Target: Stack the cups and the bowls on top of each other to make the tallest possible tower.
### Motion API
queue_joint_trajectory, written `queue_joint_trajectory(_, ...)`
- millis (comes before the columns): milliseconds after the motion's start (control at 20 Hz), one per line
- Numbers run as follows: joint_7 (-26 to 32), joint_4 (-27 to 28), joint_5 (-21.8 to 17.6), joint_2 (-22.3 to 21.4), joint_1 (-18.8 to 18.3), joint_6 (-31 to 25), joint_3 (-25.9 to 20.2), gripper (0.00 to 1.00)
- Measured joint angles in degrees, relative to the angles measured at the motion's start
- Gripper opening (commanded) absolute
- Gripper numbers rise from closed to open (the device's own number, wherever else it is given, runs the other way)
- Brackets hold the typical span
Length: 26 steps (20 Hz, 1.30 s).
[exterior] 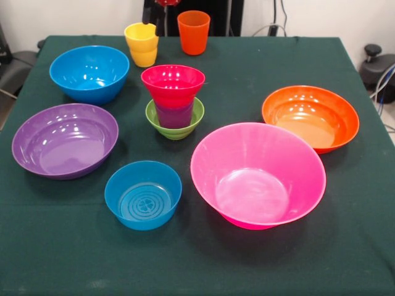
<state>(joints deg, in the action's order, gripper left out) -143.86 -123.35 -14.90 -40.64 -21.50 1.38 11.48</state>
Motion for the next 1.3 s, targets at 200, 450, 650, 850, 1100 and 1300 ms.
queue_joint_trajectory(200, 0.0, 0.0, 0.0, 0.0, 0.2, 0.0, 0.5, 1.0)
queue_joint_trajectory(450, 0.0, 0.0, 0.0, 0.0, 0.6, 0.0, 0.8, 1.0)
queue_joint_trajectory(650, 0.0, 0.2, 0.0, 1.2, 0.5, 0.0, 0.9, 1.0)
queue_joint_trajectory(850, 0.0, 0.8, 0.0, 3.5, 0.5, 0.2, 1.0, 1.0)
queue_joint_trajectory(1100, 0.0, 1.3, 0.0, 7.9, 0.4, 1.7, 1.1, 1.0)
queue_joint_trajectory(1300, 0.0, 1.6, -0.2, 10.2, 0.3, 2.0, 1.1, 1.0)
